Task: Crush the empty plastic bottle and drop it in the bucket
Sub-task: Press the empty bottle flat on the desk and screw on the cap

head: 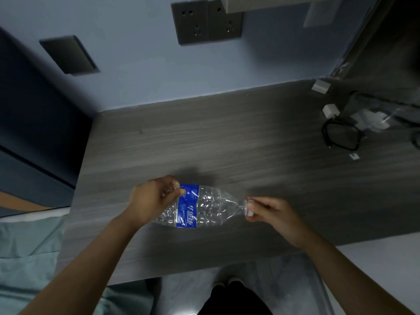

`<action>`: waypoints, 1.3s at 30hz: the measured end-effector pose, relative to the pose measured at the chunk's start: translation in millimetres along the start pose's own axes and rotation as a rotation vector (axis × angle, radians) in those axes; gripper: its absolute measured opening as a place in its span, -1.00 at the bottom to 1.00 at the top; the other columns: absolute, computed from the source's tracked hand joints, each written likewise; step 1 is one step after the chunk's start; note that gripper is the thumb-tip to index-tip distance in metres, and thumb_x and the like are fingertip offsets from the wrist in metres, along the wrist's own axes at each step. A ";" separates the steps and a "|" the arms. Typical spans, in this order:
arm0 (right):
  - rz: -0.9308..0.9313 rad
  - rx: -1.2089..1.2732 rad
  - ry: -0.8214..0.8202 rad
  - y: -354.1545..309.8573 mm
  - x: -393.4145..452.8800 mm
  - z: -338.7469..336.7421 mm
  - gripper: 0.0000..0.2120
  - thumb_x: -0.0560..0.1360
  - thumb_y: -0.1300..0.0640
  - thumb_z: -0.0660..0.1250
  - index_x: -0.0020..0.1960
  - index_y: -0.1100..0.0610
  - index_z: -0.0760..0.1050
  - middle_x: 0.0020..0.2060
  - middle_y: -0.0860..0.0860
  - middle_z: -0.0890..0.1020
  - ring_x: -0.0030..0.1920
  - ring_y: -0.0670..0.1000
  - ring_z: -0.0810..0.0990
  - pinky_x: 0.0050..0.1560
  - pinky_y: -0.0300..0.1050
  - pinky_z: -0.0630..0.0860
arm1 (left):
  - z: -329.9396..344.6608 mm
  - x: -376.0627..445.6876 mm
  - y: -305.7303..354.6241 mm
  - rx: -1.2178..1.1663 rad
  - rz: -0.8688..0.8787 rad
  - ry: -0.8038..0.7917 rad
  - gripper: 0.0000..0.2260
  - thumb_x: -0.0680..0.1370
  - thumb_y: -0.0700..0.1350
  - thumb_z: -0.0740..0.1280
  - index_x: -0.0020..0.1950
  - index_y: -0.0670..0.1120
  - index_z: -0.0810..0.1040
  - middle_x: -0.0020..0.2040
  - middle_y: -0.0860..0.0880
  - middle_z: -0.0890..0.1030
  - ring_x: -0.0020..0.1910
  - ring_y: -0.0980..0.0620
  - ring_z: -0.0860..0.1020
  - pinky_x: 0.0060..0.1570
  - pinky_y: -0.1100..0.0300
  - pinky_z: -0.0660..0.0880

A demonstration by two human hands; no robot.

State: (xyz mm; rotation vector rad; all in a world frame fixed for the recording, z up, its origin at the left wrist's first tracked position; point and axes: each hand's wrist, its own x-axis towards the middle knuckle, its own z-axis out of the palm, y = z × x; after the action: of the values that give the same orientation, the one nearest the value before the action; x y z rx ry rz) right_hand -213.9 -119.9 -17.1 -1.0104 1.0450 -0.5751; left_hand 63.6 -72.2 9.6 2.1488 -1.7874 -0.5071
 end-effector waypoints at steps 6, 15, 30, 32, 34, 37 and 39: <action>0.045 0.034 -0.018 0.1 -1.0 1.6 -0.88 0.46 0.30 0.27 -0.09 0.26 0.59 -0.37 0.07 0.64 -0.40 -0.09 0.63 -0.30 -0.27 0.62 | 0.7 -6.1 -1.4 0.017 0.022 0.050 -0.83 0.47 0.06 0.36 -0.10 -0.03 0.57 -0.31 0.10 0.55 -0.33 0.09 0.51 -0.35 0.40 0.30; -0.110 0.058 0.005 3.8 -6.5 4.9 -0.62 0.39 0.49 0.28 0.10 0.14 0.50 -0.22 0.02 0.66 -0.30 -0.14 0.66 -0.22 -0.31 0.61 | 2.8 -1.0 -3.9 -0.079 -0.105 -0.121 -0.82 0.50 0.09 0.30 -0.07 0.00 0.54 -0.33 0.12 0.55 -0.31 0.10 0.52 -0.18 0.17 0.42; 0.089 0.261 0.062 3.6 -3.6 15.8 -0.77 0.56 0.31 0.07 -0.11 0.32 0.49 -0.51 0.05 0.66 -0.50 -0.04 0.64 -0.44 -0.24 0.60 | -1.8 1.6 3.1 -0.118 -0.070 -0.022 -0.89 0.47 0.11 0.33 -0.18 0.12 0.46 -0.38 0.15 0.51 -0.36 0.21 0.46 -0.28 0.23 0.34; 0.030 0.275 0.068 2.0 -2.1 11.7 -0.82 0.56 0.25 0.11 0.01 0.21 0.49 -0.39 0.01 0.67 -0.42 -0.02 0.67 -0.36 -0.22 0.62 | -1.2 2.7 -0.4 -0.091 -0.068 -0.048 -0.88 0.48 0.10 0.32 -0.16 0.08 0.49 -0.34 0.10 0.54 -0.32 0.10 0.49 -0.23 0.19 0.39; -0.048 0.240 0.029 1.8 -3.5 8.4 -0.81 0.52 0.27 0.18 0.03 0.09 0.51 -0.33 -0.03 0.66 -0.33 -0.02 0.68 -0.26 -0.23 0.63 | 1.0 1.2 -3.6 -0.090 -0.084 -0.060 -0.86 0.49 0.09 0.32 -0.13 0.03 0.51 -0.30 0.04 0.57 -0.27 0.02 0.52 -0.17 0.12 0.45; -0.111 0.079 0.003 4.4 -5.5 8.9 -0.76 0.45 0.37 0.27 0.01 0.09 0.53 -0.22 0.03 0.63 -0.31 -0.06 0.67 -0.23 -0.27 0.61 | 4.3 0.3 -5.1 -0.068 -0.096 -0.050 -0.84 0.48 0.09 0.32 -0.11 0.02 0.53 -0.29 0.05 0.57 -0.26 0.02 0.53 -0.19 0.15 0.43; -0.100 0.051 0.027 4.1 -4.7 10.7 -0.80 0.44 0.37 0.28 -0.01 0.15 0.53 -0.25 0.08 0.62 -0.36 -0.09 0.66 -0.29 -0.29 0.60 | 4.4 -1.0 -5.4 -0.047 -0.089 -0.024 -0.83 0.48 0.09 0.32 -0.09 0.01 0.55 -0.32 0.10 0.54 -0.29 0.07 0.50 -0.30 0.25 0.36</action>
State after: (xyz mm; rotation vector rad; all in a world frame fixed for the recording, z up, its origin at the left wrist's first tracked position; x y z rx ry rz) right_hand -206.5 -110.1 -17.2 -1.0164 1.0023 -0.6954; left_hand 66.2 -70.2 3.4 2.2073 -1.6808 -0.5928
